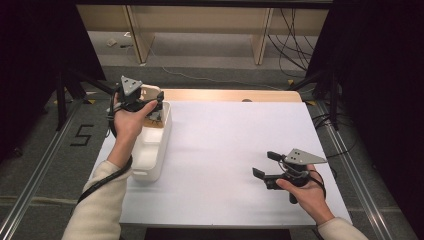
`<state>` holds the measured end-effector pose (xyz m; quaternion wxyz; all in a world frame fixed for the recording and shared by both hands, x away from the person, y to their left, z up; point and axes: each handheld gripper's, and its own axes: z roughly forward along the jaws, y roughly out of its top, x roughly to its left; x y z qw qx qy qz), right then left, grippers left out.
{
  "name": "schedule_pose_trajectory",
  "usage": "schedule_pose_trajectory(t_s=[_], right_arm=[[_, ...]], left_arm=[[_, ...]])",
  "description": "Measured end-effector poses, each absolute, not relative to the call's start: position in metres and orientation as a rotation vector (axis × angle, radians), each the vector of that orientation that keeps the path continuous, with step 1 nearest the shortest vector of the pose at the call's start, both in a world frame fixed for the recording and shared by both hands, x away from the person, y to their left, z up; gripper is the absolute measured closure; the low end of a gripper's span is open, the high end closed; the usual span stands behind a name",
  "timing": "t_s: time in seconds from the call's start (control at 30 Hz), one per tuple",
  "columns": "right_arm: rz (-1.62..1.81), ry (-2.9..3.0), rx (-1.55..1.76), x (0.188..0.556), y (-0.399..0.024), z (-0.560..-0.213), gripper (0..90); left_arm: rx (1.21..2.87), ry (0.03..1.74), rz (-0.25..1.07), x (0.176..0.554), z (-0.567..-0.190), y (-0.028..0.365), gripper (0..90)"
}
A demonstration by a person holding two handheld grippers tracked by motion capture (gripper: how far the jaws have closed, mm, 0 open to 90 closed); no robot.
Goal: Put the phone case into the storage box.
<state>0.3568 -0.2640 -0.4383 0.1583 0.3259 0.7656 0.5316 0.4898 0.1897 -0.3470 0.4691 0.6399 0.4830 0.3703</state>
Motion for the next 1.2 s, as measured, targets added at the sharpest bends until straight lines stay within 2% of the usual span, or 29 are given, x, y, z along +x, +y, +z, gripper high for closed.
schedule_pose_trajectory(t_s=[1.2], right_arm=[[1.531, 2.183, 0.93, 0.357, -0.264, -0.438, 15.7]], left_arm=[[1.586, 1.21, 0.88, 0.51, -0.352, 0.19, 10.6]])
